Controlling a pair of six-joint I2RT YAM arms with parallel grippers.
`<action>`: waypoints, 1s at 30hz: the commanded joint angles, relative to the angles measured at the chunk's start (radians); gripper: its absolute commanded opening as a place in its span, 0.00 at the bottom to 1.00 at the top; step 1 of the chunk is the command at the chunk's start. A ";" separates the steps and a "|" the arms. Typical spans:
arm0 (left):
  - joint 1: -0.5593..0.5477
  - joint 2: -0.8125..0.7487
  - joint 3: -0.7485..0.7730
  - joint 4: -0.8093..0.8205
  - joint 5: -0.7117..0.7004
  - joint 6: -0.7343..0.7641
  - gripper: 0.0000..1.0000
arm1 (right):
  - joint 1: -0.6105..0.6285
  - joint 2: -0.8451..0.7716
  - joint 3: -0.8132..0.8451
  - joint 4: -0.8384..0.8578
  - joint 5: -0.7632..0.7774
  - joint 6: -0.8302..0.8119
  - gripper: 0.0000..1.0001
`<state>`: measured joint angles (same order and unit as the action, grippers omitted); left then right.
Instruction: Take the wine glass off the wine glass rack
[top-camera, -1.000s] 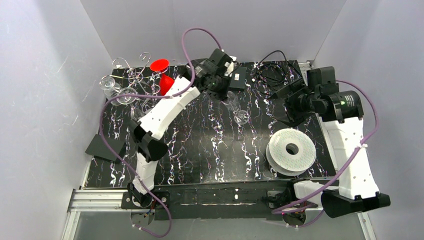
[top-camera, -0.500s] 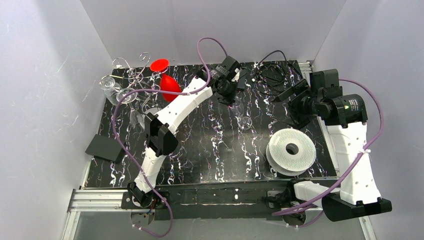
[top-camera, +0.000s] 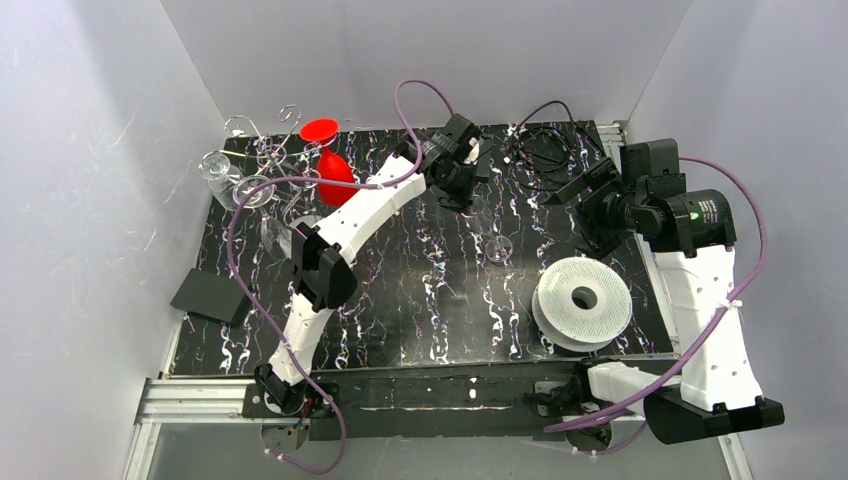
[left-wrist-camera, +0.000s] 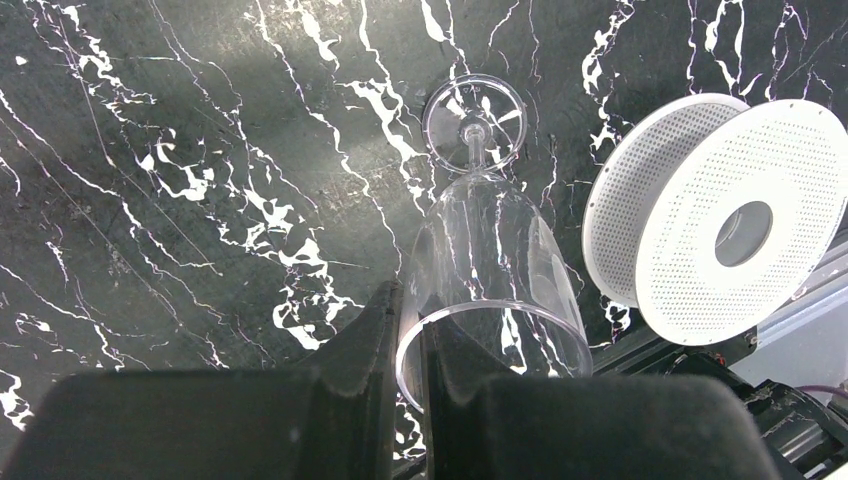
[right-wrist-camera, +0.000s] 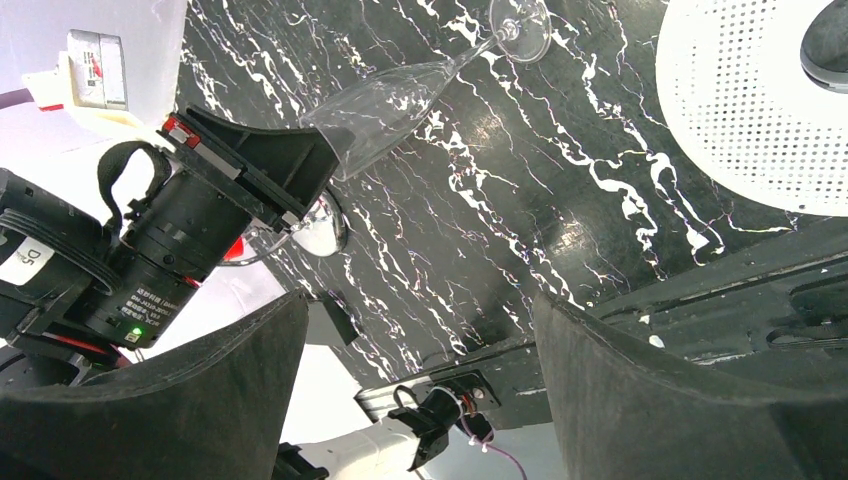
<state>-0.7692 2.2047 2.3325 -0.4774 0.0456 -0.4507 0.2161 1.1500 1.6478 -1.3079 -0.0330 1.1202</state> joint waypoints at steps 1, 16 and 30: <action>-0.001 0.039 -0.019 -0.095 0.026 0.002 0.00 | -0.004 -0.015 0.017 0.020 0.001 -0.019 0.90; -0.024 0.012 0.165 -0.281 -0.124 0.186 0.00 | -0.009 -0.003 0.032 0.026 0.005 -0.022 0.90; -0.047 0.006 0.166 -0.354 -0.210 0.319 0.02 | -0.009 -0.009 0.023 0.029 0.001 -0.014 0.90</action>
<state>-0.8093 2.2627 2.5343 -0.7277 -0.1310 -0.1722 0.2108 1.1515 1.6516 -1.3067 -0.0303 1.1141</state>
